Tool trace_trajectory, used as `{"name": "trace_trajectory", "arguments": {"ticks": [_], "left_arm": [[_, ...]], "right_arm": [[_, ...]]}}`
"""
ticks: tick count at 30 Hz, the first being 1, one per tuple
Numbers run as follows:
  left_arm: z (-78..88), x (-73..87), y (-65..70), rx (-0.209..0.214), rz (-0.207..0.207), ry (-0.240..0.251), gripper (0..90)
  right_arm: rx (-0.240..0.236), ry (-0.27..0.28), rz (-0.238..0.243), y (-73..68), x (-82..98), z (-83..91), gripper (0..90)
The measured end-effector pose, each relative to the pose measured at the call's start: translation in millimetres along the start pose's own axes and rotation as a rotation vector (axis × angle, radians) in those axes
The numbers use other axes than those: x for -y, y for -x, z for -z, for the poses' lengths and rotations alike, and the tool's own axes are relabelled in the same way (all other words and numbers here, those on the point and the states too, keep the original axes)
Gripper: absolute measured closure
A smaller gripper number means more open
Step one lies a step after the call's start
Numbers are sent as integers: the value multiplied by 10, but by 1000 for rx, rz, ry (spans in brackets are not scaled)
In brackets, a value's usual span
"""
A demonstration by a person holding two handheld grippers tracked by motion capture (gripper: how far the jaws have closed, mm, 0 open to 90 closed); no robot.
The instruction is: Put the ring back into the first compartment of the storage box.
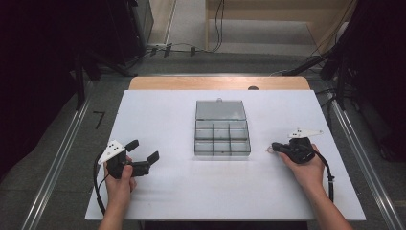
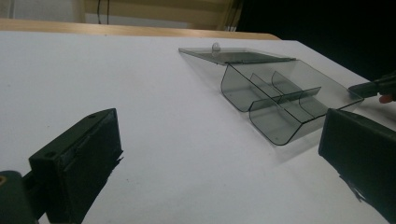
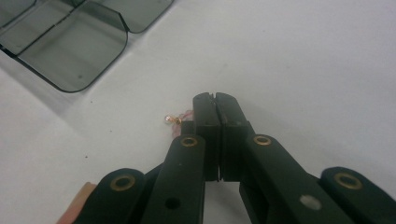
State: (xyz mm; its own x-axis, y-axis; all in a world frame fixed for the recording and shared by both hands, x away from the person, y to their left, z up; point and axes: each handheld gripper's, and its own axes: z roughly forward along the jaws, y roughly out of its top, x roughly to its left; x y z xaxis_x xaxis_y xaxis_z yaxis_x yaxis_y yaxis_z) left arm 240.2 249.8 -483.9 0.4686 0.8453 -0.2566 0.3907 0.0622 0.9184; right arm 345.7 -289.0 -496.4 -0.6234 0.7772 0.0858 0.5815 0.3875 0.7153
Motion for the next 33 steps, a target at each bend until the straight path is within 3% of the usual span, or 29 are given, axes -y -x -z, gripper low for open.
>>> {"name": "trace_trajectory", "arguments": {"ticks": [21,33], "left_arm": [[45,-15,0,-12,18,30,0],[31,-11,19,-8,6,26,0]], "right_arm": [[-43,115,23,-109,-140,247,867],[-59,134,32,-153,-238,291,867]]}}
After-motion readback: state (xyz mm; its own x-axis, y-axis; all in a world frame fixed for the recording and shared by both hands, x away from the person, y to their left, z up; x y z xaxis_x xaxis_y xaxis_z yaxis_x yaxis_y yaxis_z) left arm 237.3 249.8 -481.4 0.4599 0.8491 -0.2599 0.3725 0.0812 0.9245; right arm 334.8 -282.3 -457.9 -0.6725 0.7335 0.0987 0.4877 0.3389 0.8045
